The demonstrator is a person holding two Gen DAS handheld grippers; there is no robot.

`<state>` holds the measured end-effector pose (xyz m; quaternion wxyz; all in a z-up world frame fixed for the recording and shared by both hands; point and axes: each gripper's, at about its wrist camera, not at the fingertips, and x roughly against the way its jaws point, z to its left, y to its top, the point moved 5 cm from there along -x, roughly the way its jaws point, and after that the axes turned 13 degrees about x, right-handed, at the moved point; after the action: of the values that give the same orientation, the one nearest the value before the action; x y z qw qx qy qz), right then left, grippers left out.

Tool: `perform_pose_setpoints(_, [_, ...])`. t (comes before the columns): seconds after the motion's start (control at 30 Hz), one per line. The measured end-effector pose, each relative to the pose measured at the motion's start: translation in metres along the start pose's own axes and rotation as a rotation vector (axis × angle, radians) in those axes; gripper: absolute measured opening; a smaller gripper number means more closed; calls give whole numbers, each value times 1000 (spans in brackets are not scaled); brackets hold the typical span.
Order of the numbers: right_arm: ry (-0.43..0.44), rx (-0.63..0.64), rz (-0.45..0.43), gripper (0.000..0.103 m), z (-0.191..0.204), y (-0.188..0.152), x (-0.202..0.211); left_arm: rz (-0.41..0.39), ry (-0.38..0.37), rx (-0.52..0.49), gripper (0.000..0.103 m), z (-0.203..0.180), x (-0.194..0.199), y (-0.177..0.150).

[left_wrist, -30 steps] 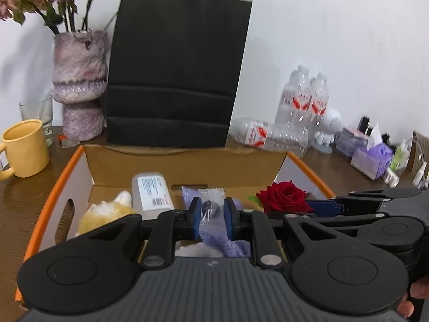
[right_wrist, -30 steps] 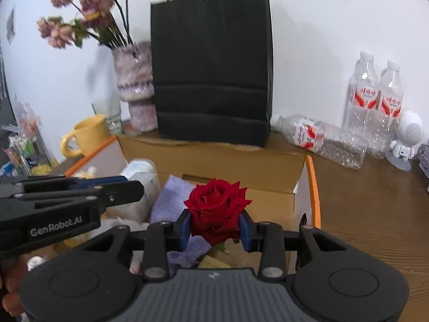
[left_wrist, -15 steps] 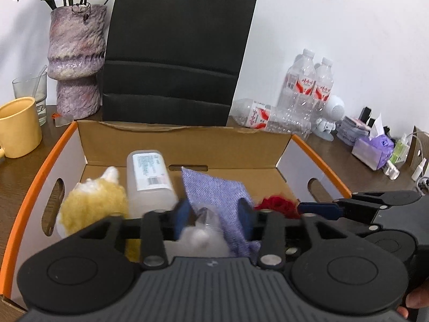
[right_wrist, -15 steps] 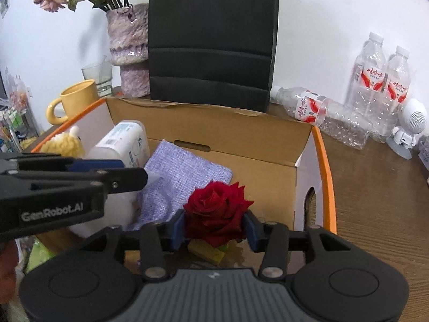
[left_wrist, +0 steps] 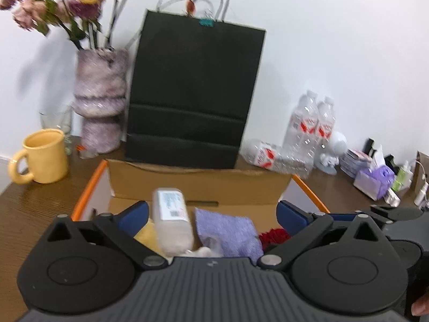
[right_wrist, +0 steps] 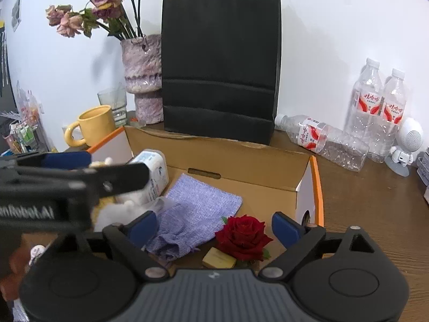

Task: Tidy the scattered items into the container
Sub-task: 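Drop the packet into the box with the left tool while the right tool drops the rose in, then grasp the plastic bag with the left tool while the right tool grasps the white tissue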

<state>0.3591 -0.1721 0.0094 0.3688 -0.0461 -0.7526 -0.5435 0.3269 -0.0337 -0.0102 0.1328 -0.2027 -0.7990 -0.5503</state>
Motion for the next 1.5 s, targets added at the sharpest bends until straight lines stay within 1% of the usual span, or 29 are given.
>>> perform_pose_setpoints(0.03, [-4,-4,-11,102,0,1,4,-12,5,5,103,1,5,2])
perform_pose_setpoints(0.13, [-21,-13,-59,102,0,3,19,-40,6,22,103,5,22,5])
perform_pose_setpoints(0.23, [-19,-8,-89,102,4,3,35,-60,21,41,103,10,38,4])
perform_pose_setpoints(0.47, [3,-17,-87,102,19,-13,62,-112,54,112,103,30,80,-6])
perform_pose_setpoints(0.7, [11,-38,-63,102,25,-40,86,-83,110,84,103,42,111,-28])
perform_pose_setpoints(1.03, [5,-29,-23,102,33,-71,113,-67,149,57,103,46,148,-53])
perform_pose_setpoints(1.3, [-15,-10,1,102,37,-90,123,-12,155,41,103,46,156,-79])
perform_pose_setpoints(1.5, [-13,-2,14,102,41,-102,117,29,158,30,103,43,146,-94])
